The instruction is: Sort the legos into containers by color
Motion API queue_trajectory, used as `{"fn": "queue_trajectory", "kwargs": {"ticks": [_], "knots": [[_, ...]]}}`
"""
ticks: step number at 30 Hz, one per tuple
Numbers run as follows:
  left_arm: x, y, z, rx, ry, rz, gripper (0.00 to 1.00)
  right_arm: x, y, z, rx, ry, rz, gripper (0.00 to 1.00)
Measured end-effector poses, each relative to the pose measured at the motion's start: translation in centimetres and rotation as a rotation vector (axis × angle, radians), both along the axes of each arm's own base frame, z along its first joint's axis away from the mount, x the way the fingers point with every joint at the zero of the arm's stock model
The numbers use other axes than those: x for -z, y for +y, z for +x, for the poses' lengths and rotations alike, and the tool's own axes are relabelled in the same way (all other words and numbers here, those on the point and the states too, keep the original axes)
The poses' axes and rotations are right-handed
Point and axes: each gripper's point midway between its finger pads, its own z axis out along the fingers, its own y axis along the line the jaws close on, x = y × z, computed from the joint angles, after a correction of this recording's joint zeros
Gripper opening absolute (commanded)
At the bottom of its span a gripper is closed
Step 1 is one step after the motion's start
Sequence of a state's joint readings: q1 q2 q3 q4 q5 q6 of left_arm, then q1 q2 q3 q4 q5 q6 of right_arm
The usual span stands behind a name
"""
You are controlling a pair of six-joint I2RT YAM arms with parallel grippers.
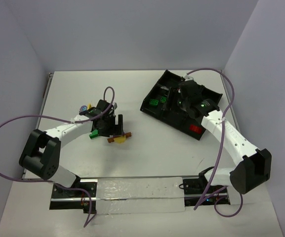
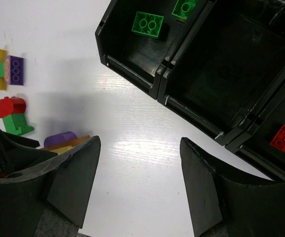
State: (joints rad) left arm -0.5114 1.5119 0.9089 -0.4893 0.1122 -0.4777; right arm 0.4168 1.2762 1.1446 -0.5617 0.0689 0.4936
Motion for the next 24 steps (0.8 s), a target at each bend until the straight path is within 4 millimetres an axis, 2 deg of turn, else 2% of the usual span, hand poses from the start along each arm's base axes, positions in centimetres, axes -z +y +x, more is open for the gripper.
{"fn": "queue_trajectory", "kwargs": {"ticks": [7,11,16,21,24], "knots": [[0.4,-3.1,-2.0,0.065,0.034,-0.045,0.91,0.1,0.1,0.0,0.005,0.004,0.005,0.73],[0.5,-4.2,-3.0,0.073,0.050,-0.055,0.96,0.5,0.1,0.1,0.006,0.017,0.004,0.74],[0.6,-4.6,-3.4,0.082,0.045,-0.028,0.99,1.3,0.6,0.1,-0.003,0.039,-0.002,0.75],[-0.2,-4.3,-2.4,0.069,0.007,0.011,0.99,1.4,1.2,-0.1,-0.021,0.043,0.000,0.76],[-0.5,-3.9,-1.9,0.059,-0.016,0.040,0.99,1.4,2.3,-0.7,-0.047,0.048,0.012,0.76]]}}
